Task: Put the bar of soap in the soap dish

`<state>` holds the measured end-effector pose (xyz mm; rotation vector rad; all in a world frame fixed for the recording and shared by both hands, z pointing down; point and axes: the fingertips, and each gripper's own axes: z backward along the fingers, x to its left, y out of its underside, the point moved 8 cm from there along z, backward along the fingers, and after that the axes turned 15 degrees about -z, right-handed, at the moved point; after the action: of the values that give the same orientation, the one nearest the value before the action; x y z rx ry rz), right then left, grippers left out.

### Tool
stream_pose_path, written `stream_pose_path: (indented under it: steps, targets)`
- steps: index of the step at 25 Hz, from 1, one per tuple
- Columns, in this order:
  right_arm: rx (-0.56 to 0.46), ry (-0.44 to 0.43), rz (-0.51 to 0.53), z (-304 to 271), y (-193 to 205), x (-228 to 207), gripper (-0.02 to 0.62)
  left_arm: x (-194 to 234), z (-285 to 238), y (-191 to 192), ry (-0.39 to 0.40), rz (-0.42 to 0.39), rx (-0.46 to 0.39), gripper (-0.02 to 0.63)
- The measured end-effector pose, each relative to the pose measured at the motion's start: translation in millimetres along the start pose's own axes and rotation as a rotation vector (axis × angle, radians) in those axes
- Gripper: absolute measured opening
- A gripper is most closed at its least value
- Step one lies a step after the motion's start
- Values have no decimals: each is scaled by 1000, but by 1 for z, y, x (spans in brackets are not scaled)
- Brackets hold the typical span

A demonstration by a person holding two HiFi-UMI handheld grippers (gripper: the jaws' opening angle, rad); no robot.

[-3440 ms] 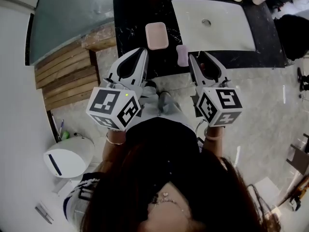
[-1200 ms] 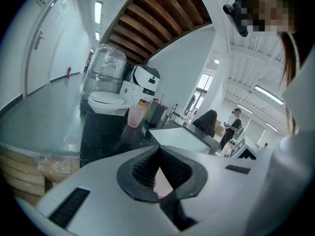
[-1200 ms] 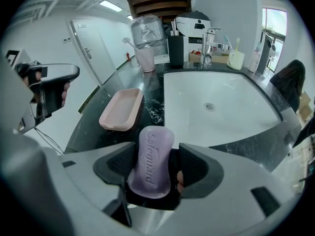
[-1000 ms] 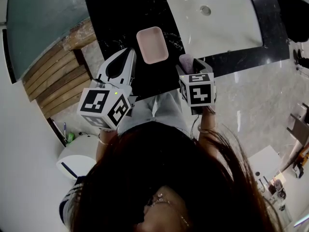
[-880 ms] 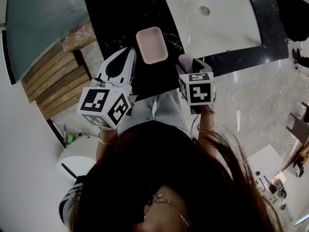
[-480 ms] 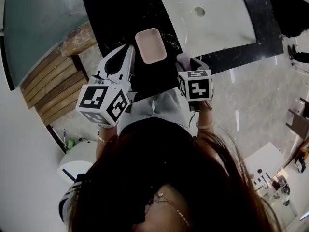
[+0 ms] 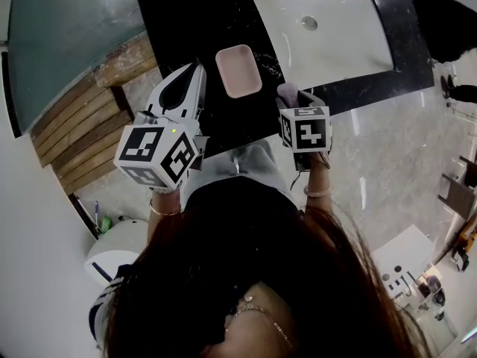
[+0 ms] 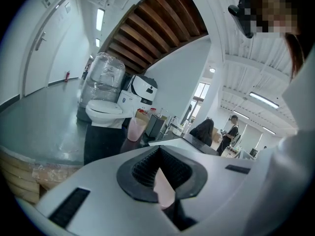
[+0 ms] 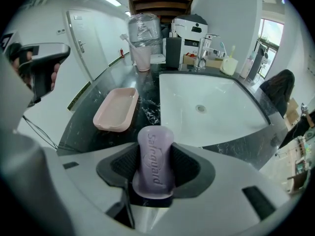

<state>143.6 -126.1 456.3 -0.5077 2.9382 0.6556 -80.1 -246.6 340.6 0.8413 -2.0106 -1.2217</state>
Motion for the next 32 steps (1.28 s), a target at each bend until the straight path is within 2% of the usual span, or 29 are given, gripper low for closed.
stream_pose_path:
  steps: [17, 32]
  targets:
    - [-91, -79, 44, 25, -31, 24, 205, 9, 19, -3, -50, 9, -35, -5]
    - [-118, -152, 123, 12, -57, 58, 206, 32, 46, 3, -163, 36, -41, -5]
